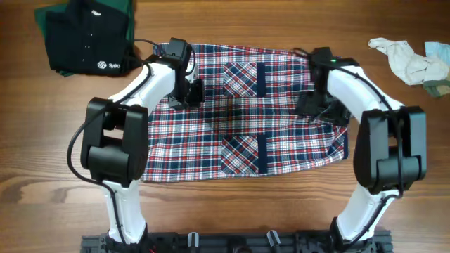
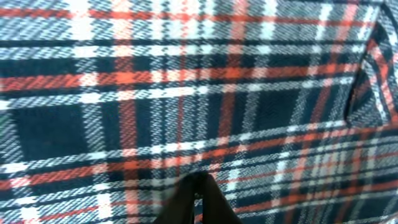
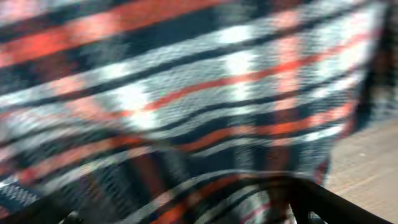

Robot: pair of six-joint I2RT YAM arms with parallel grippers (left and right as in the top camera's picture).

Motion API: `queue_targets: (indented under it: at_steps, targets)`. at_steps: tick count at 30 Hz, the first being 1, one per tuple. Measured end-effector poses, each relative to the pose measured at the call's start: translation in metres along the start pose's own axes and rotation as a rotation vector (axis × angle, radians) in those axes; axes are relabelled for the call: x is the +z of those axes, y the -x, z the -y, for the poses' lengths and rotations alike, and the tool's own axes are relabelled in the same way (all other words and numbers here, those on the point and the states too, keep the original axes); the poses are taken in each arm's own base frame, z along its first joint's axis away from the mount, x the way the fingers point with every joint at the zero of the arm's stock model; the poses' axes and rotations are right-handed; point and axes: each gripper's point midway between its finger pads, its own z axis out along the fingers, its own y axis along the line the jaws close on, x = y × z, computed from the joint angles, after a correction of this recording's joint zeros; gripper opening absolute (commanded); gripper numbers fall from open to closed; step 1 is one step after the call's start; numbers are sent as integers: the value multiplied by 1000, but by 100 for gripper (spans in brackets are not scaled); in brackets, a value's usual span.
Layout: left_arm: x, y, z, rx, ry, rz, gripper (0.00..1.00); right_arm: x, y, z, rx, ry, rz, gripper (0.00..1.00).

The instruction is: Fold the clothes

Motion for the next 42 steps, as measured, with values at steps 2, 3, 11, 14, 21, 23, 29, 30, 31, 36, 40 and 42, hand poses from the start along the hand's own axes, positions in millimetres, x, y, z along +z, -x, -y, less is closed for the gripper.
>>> queue_targets:
  at_steps: [2, 3, 11, 14, 21, 23, 29, 30, 31, 36, 40, 42]
  targets:
    - [0, 2, -1, -26, 6, 4, 7, 3, 2, 15, 49, -6, -21, 100]
    - [0, 3, -3, -38, 5, 5, 7, 4, 3, 21, 64, -7, -28, 100]
    - [-7, 17, -28, -120, -7, 25, 8, -33, 32, 59, 209, 107, 61, 100]
    - [-10, 22, -43, -157, -4, 35, 8, -39, 40, 86, 283, 114, 81, 100]
    - [-19, 29, -78, -243, 11, 48, 8, -36, 39, 92, 290, 170, 55, 100]
    - [-20, 29, -80, -245, 17, 48, 8, -36, 38, 86, 268, 196, 49, 100]
    - [-20, 29, -80, -245, 18, 49, 9, -1, -9, 55, 199, 329, -93, 98]
    - [-20, 29, -80, -245, 18, 49, 10, 3, -16, 52, 192, 339, -114, 99]
    - [-20, 29, -80, -245, 18, 49, 10, 7, -23, 49, 186, 348, -133, 99]
    - [-20, 29, -80, -245, 18, 50, 10, 13, -35, 33, 146, 363, -146, 97]
    - [-20, 30, -80, -245, 18, 50, 11, 14, -39, 33, 124, 284, -138, 99]
    - [-20, 30, -80, -245, 18, 50, 11, 15, -42, 36, 124, 253, -144, 99]
